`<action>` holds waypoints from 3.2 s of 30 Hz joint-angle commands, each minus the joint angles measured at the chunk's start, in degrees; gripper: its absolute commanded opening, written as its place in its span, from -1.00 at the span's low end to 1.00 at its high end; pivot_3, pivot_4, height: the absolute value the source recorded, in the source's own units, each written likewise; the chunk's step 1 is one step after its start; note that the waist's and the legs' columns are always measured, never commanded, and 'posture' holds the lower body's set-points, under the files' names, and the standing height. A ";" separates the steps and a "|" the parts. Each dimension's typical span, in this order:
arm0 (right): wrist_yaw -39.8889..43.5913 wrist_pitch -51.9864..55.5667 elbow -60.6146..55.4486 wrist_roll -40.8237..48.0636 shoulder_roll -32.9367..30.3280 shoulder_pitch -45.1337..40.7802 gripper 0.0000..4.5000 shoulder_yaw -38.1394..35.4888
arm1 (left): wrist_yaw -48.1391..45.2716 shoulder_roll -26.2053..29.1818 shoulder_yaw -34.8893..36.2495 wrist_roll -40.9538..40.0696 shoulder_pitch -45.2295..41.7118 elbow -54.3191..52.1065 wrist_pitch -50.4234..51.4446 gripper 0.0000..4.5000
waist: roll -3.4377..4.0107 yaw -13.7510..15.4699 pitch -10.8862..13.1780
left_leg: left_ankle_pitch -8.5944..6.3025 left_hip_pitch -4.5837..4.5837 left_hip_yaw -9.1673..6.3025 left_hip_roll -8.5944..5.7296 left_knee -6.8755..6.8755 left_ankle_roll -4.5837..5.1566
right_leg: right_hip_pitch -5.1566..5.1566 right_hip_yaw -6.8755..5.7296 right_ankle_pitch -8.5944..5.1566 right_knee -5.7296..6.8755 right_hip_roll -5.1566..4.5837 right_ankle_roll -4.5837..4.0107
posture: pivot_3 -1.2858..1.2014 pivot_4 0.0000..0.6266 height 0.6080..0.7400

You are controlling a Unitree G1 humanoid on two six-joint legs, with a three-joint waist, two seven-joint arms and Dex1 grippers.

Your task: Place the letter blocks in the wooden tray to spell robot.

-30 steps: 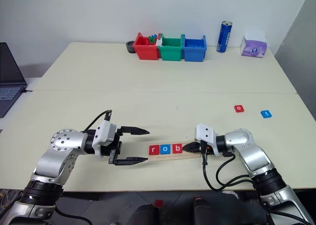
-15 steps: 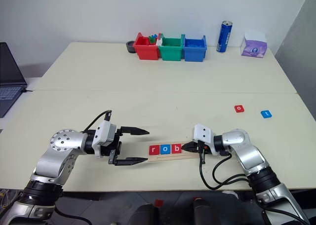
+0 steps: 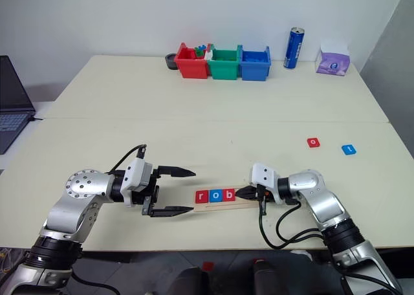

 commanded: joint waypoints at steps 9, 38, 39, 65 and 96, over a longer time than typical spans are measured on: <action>0.98 0.67 -3.84 1.57 -2.43 0.66 -0.99 -1.69 | -0.76 0.58 0.49 -0.75 0.12 -1.48 -0.73 1.00 | 0.00 0.01 0.00 | 0.00 0.00 0.00 0.00 0.00 0.00 | 0.00 -0.01 0.00 0.00 0.00 0.00 | 0.03 -0.52 1.00; -25.51 22.95 -30.93 14.03 -8.48 19.61 0.99 -28.22 | 2.96 -6.78 -1.81 -1.68 -4.78 -1.87 1.99 1.00 | -0.03 0.11 -0.02 | 0.00 -0.03 -0.03 -0.07 -0.01 0.00 | 0.04 0.00 0.00 0.00 0.04 0.02 | 0.03 -0.52 1.00; -27.98 21.96 -30.54 12.30 -7.41 19.76 0.99 -27.97 | 3.58 -7.58 -2.00 -1.40 -5.32 -1.73 1.96 1.00 | -0.02 0.11 -0.02 | 0.00 -0.04 -0.04 -0.06 -0.01 0.00 | 0.04 -0.01 0.00 0.00 0.05 0.01 | 0.03 -0.52 1.00; -55.63 12.10 9.33 -1.37 5.81 -2.59 0.99 -28.57 | 28.51 -29.68 -8.45 11.47 -18.47 10.53 -0.98 1.00 | 0.06 -0.06 -0.07 | 0.02 -0.02 0.15 -0.09 -0.06 -0.02 | 0.00 0.17 0.01 -0.05 0.03 0.01 | 0.03 -0.52 1.00; -48.24 6.97 30.37 2.60 3.82 -11.70 0.10 -31.51 | 26.22 -31.08 -8.00 8.95 -18.04 7.91 -0.95 1.00 | 0.09 -0.04 -0.09 | 0.03 0.00 0.26 -0.04 -0.04 -0.04 | -0.01 0.24 0.01 0.00 -0.03 0.01 | 0.03 -0.52 1.00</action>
